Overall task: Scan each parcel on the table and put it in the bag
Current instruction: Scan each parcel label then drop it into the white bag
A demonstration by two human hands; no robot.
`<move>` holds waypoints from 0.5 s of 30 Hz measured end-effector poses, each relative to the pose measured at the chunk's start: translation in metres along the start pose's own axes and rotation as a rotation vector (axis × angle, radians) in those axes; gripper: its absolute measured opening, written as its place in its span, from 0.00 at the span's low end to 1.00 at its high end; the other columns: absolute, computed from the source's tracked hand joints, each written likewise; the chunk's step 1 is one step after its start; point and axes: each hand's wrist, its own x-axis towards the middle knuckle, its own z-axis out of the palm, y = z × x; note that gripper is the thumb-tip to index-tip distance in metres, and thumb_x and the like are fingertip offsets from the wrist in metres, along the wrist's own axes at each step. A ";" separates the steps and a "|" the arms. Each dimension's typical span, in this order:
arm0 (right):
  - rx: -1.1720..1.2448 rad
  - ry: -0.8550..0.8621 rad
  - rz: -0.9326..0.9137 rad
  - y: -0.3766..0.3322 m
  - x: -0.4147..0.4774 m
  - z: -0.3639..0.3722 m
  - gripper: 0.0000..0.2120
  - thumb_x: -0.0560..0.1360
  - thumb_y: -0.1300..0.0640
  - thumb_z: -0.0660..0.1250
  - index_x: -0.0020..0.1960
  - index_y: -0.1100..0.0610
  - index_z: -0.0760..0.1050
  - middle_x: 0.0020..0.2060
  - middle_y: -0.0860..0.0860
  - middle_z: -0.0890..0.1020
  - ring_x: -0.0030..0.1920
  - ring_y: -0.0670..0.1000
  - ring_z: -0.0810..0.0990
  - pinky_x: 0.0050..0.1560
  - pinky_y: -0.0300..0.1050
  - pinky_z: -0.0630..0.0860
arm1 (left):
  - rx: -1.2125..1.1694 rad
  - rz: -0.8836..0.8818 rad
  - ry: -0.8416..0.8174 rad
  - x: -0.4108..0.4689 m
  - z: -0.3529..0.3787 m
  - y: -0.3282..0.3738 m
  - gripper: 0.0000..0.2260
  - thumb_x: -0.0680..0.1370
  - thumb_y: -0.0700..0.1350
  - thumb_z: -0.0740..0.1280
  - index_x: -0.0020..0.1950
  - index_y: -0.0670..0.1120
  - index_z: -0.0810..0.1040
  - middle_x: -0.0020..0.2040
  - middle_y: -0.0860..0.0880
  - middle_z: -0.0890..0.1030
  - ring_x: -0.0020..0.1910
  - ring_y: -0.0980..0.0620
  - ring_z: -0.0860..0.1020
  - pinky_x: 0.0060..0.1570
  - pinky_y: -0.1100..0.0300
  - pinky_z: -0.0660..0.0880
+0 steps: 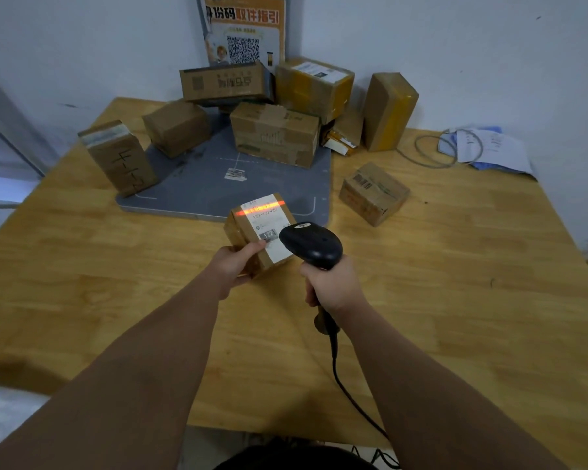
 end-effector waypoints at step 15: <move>-0.153 -0.083 0.029 -0.066 0.017 -0.020 0.07 0.71 0.58 0.70 0.39 0.62 0.78 0.25 0.54 0.76 0.25 0.50 0.75 0.30 0.43 0.73 | 0.046 0.253 0.129 -0.004 -0.008 0.022 0.42 0.70 0.39 0.77 0.75 0.45 0.54 0.71 0.45 0.68 0.70 0.45 0.68 0.65 0.50 0.68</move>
